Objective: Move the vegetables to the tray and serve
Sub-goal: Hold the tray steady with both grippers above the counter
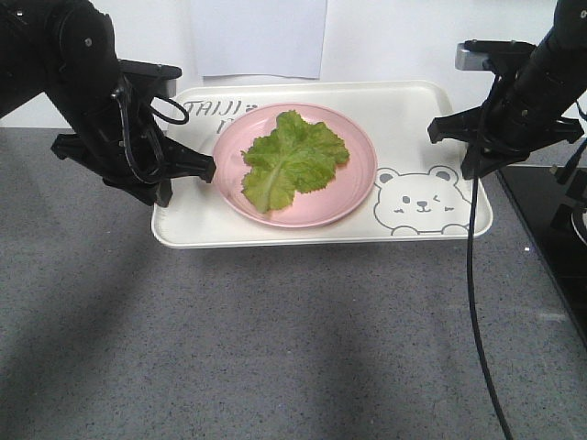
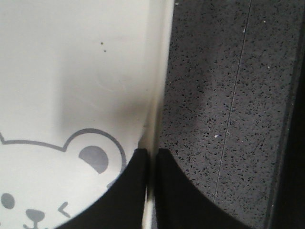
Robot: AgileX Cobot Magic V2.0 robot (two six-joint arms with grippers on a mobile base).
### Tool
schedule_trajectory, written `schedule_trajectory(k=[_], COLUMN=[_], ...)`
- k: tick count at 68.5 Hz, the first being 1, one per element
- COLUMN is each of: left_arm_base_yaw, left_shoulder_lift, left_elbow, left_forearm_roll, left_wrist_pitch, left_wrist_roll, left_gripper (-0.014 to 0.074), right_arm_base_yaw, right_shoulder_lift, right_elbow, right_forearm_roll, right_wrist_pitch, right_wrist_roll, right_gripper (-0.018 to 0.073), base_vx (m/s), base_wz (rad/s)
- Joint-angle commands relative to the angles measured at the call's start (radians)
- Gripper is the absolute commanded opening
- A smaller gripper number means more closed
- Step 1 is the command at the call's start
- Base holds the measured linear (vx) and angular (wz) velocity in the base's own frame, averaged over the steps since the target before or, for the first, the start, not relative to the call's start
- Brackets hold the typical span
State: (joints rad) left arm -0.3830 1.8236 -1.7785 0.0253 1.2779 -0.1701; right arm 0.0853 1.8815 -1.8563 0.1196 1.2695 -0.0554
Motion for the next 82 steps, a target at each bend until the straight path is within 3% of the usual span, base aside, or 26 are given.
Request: schedule_trajectory(k=[1, 82], left_arm_base_yaw=[-0.015, -0.015], left_shoulder_lift=[-0.060, -0.060], left_elbow=[-0.030, -0.030], left_forearm_roll=[-0.050, -0.050], left_wrist_pitch=[-0.041, -0.041], left_wrist_roll=[0.026, 0.026], left_gripper=[-0.0006, -0.0006], right_arm_base_yaw=[0.004, 0.004], right_shoulder_lift=[-0.061, -0.061], right_elbow=[-0.029, -0.029], right_forearm_roll=[0.052, 0.052], right_wrist_pitch=[0.013, 0.013], right_wrist_roll=[-0.024, -0.024], right_gripper=[-0.0006, -0.0006], base_vx=[0.01, 0.00], base_wz=[0.01, 0.00])
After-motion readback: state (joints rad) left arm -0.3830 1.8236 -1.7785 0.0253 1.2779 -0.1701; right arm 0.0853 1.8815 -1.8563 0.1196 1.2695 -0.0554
